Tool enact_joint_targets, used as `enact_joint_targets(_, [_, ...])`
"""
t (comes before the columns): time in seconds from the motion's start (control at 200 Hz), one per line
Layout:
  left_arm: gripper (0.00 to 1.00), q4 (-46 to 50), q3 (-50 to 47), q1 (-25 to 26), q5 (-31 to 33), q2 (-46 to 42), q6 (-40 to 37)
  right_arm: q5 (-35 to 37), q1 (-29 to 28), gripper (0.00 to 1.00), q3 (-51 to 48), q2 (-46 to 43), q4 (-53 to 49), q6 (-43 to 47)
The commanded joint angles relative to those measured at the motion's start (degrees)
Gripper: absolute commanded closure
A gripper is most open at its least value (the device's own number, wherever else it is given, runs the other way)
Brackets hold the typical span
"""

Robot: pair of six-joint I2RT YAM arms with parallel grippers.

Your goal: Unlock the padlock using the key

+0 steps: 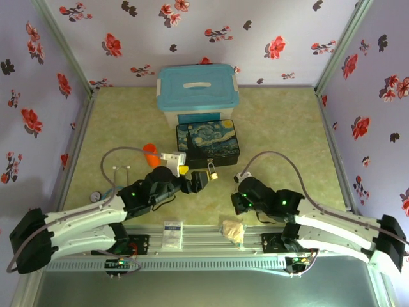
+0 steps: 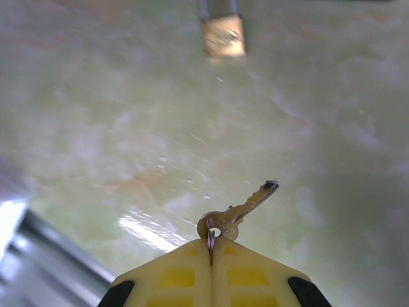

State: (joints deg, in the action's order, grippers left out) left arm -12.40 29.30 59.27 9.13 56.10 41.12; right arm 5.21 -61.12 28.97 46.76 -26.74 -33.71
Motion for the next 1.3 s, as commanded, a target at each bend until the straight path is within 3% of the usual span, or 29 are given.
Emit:
enact_joint_targets(0.0, [0.02,-3.7,-0.3,-2.2,-9.4,-1.1,-2.7,-4.9,0.3,1.00,1.5,-2.0,2.0,7.5])
enact_joint_targets(0.14, [0.07,-3.1,1.5,-2.3,-17.0,1.8,-4.3,-7.0,0.0,1.00,4.3,-0.9,3.1,11.2])
enact_joint_targets(0.325, [0.15,-5.5,2.7,-2.0,-21.7,6.6,-2.7,-11.1,-1.1,1.00,4.7,-0.2,8.6,13.8])
enact_joint_targets(0.605, [0.20,-7.2,4.9,-0.8,-25.5,12.5,-1.8,-7.5,-5.9,0.99,6.1,2.2,9.0,19.6])
enact_joint_targets(0.695, [0.31,-6.2,5.6,-0.8,-25.8,14.1,-0.9,-5.3,-7.2,0.98,5.4,1.6,10.5,21.0])
enact_joint_targets(0.795, [0.35,-7.4,5.2,-0.8,-26.2,15.1,0.1,-3.9,-7.4,0.98,5.4,1.7,10.7,21.5])
enact_joint_targets(0.89, [0.47,-8.0,5.0,-0.8,-26.2,15.8,1.1,-3.1,-7.5,0.98,5.7,1.7,10.5,21.6])
enact_joint_targets(0.99, [0.52,-8.6,4.7,-0.8,-26.8,16.3,1.6,-2.0,-7.6,0.98,5.8,1.7,9.9,21.8])
enact_joint_targets(1.295, [0.89,-7.3,4.3,-0.8,-26.8,15.7,1.2,0.8,-7.7,0.98,6.3,1.8,8.2,21.8])
